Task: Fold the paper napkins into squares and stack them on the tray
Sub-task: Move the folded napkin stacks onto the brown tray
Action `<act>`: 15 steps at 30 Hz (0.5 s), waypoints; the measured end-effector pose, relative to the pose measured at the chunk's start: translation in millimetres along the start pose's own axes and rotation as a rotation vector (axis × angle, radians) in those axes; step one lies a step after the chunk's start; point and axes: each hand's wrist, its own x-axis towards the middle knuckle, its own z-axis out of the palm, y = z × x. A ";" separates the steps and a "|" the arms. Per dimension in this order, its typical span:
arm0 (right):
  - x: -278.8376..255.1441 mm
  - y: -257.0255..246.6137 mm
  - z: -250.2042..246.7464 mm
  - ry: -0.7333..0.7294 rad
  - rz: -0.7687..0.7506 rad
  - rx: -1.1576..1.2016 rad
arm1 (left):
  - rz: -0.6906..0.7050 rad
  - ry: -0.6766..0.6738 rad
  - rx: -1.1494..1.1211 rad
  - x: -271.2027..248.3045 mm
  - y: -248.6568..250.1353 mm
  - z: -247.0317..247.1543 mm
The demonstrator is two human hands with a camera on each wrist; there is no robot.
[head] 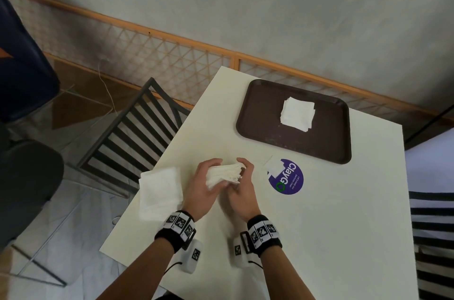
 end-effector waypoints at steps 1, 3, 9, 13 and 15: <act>-0.6 -0.2 3.1 -0.002 0.008 0.028 | -0.029 -0.014 -0.018 -1.9 -0.5 1.2; -0.7 -0.2 7.2 -0.008 0.019 0.071 | -0.060 -0.052 -0.026 -3.6 -0.7 1.9; 1.2 -8.2 1.1 -0.038 0.072 0.138 | -0.071 -0.107 0.017 2.8 8.5 -3.2; 6.3 -24.5 -14.2 -0.007 0.167 0.249 | -0.128 -0.008 -0.201 13.9 25.1 -16.1; 8.6 -35.9 -18.8 0.021 0.204 0.293 | -0.155 0.001 -0.245 18.5 37.0 -15.7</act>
